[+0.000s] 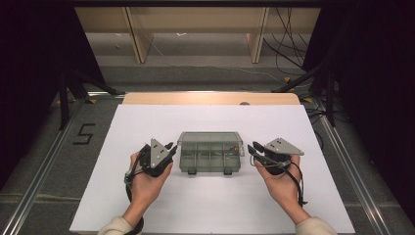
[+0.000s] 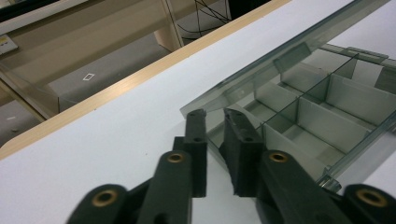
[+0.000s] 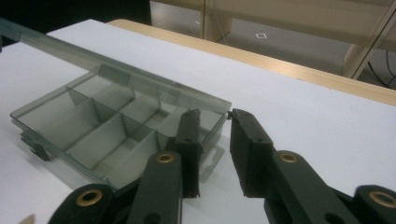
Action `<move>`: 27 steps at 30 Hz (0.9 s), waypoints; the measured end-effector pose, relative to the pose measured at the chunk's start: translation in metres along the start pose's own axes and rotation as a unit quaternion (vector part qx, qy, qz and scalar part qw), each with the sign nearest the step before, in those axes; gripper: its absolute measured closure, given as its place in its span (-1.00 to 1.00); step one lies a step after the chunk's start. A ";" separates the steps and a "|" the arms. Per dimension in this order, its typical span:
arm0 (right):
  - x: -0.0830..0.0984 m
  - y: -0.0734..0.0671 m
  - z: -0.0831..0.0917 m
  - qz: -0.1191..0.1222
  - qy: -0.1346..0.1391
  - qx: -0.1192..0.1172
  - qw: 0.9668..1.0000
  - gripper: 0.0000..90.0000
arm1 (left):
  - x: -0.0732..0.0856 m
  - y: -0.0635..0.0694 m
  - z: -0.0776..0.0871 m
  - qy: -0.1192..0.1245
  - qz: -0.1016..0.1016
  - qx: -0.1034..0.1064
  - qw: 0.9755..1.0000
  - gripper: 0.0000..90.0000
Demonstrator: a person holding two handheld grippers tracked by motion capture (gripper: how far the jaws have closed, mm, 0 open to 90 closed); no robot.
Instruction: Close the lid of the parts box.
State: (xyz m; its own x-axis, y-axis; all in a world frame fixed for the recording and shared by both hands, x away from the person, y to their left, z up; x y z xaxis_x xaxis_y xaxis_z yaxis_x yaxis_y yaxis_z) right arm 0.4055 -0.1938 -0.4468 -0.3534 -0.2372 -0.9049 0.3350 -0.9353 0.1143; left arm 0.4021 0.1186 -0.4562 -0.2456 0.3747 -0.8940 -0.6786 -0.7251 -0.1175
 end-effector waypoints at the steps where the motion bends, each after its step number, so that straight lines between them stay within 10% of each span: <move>1: -0.001 0.000 0.000 -0.002 0.001 0.000 1.000 0.59 | 0.001 -0.002 0.001 0.000 -0.003 -0.007 1.000 0.54; 9: -0.014 0.005 0.000 -0.006 0.026 -0.006 1.000 0.81 | -0.003 -0.015 0.013 0.011 0.021 -0.034 0.999 0.63; 14: -0.017 0.004 -0.001 -0.006 0.027 -0.018 0.999 1.00 | -0.012 -0.007 0.014 0.032 0.042 -0.029 0.998 0.98; 27: -0.020 -0.013 -0.006 0.001 0.009 -0.054 0.999 1.00 | -0.025 0.005 0.012 0.043 0.045 0.001 0.998 1.00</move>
State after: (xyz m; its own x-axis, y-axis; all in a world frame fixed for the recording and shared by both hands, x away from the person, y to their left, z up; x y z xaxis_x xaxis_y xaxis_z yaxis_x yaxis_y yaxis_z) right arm 0.4129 -0.1753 -0.4329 -0.3371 -0.2338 -0.9120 0.4279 -0.9009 0.0728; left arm 0.3964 0.1123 -0.4290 -0.2452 0.2565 -0.9349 -0.6583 -0.7520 -0.0337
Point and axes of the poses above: each handheld gripper's, and its own axes: z roughly backward along the jaws, x roughly out of its underside, y roughly to its right, the point moved 5 cm from there along -z, roughly forward along the jaws, and after that the axes turned 12 degrees about x, right-handed, at the moved point
